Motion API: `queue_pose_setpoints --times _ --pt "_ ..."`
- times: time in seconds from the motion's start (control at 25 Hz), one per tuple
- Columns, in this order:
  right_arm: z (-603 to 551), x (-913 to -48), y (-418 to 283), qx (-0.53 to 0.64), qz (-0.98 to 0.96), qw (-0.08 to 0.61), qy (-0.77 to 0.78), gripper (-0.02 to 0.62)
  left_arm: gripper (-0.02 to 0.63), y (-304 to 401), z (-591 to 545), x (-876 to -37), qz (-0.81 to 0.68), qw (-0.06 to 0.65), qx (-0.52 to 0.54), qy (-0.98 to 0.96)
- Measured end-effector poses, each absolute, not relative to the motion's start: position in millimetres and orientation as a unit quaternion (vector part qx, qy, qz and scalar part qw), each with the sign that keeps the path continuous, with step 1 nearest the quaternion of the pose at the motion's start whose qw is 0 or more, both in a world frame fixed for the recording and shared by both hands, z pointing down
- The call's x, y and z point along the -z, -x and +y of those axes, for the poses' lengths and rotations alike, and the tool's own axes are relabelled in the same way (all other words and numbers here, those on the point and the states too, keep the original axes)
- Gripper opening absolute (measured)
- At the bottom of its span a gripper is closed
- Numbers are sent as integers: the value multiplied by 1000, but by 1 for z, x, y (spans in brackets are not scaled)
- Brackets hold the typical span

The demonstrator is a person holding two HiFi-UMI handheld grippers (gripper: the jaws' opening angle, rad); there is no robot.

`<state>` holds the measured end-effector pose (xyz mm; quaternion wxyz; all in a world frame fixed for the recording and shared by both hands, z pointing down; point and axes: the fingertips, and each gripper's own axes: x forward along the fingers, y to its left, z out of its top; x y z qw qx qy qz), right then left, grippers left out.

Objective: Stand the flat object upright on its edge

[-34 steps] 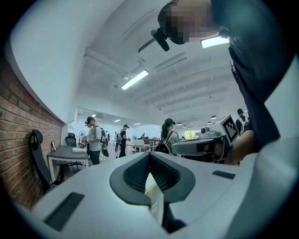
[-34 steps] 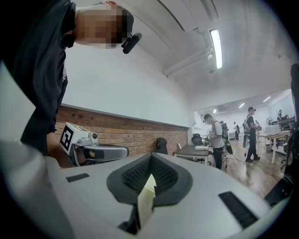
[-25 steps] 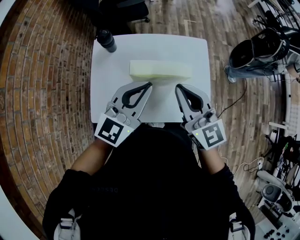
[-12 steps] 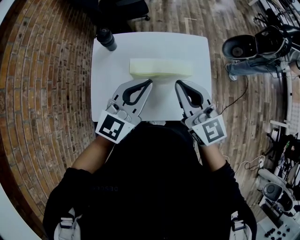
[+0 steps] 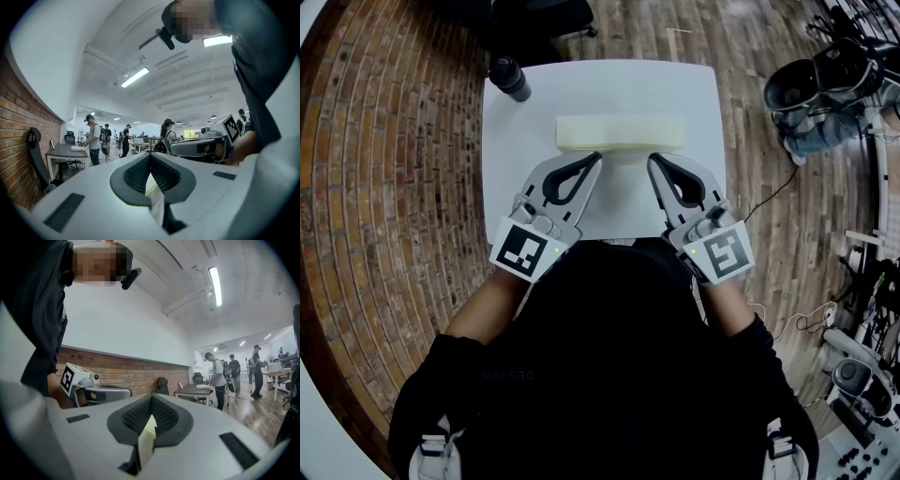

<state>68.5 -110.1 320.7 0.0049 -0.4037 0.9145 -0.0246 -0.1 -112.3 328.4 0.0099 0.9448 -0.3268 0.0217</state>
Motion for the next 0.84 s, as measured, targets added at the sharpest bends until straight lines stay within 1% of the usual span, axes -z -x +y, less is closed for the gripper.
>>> queue_pose_setpoints --times 0.84 --pt "-121 -326 -71 28 911 4 412 6 20 -4 -123 -337 -321 15 -31 -947"
